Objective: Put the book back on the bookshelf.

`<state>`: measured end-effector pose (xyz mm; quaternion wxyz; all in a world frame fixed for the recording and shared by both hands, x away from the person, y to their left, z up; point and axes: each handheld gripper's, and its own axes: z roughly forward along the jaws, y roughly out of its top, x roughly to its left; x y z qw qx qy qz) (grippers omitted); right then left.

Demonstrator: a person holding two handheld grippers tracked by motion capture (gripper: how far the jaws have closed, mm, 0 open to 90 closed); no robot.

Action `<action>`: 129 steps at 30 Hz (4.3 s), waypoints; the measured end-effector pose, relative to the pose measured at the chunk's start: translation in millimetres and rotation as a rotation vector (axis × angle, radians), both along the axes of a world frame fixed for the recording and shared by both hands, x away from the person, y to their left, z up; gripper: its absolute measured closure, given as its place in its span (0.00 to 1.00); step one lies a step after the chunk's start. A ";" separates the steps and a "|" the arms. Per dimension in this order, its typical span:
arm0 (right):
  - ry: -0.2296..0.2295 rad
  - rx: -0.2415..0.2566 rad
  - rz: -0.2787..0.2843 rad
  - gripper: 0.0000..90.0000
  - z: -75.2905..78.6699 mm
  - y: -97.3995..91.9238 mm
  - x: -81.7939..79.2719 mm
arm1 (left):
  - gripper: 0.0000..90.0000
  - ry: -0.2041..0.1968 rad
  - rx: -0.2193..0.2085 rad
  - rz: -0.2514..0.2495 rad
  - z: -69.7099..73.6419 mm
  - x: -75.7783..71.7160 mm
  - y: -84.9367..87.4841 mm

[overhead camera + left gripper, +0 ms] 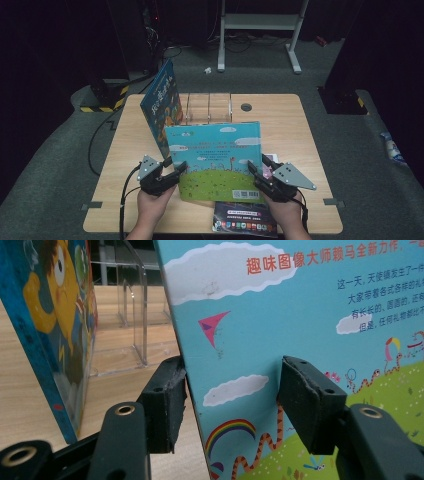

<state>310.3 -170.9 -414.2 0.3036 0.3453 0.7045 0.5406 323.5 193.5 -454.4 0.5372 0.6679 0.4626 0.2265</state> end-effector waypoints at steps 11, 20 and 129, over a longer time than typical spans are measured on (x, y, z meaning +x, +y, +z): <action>-0.019 0.005 -0.020 0.59 4.5 -0.3 7.5 | 0.50 -0.018 0.008 0.013 3.7 8.6 -5.9; -0.032 -0.002 -0.038 0.59 8.3 -3.2 13.1 | 0.51 -0.043 0.020 0.016 8.6 16.5 -10.5; 0.063 0.011 0.059 0.57 15.0 1.6 21.3 | 0.51 -0.089 0.037 0.035 8.4 20.3 -4.8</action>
